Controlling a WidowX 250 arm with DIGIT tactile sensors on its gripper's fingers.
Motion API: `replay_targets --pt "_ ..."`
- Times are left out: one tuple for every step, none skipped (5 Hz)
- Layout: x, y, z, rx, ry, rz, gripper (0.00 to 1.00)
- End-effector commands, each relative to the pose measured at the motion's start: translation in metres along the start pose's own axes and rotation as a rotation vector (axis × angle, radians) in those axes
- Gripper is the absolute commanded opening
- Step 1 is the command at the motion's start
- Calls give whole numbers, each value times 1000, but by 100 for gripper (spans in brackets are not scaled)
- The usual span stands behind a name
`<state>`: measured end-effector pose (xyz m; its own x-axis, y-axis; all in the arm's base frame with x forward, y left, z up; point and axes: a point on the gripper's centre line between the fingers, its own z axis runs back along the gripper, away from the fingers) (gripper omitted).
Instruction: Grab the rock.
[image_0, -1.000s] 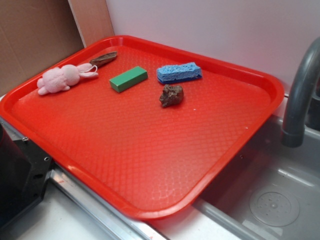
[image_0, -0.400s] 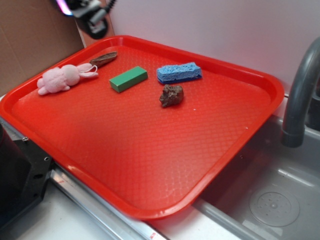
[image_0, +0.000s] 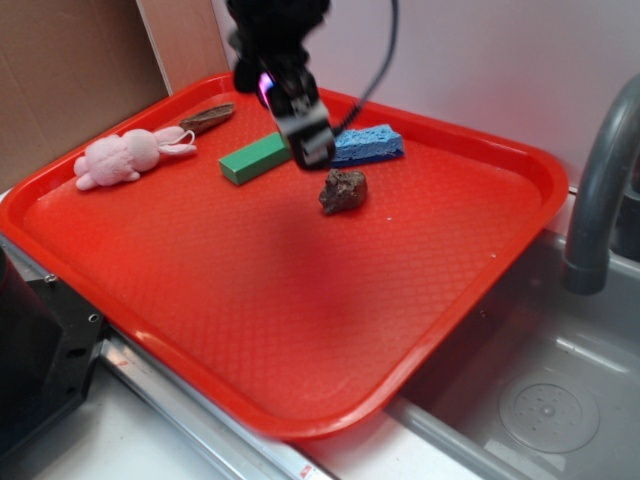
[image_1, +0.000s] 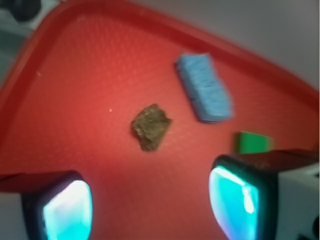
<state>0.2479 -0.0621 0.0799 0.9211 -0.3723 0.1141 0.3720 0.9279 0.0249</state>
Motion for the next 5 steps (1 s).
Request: replay_targets --pt "22 0 -37 -23 -13 1 100" --pt "32 -11 -49 -54 5 -40 100" --pt "40 -13 -49 21 28 -36 13" --pt "21 -9 -35 29 32 44 0" --pt "14 8 7 54 21 180 0"
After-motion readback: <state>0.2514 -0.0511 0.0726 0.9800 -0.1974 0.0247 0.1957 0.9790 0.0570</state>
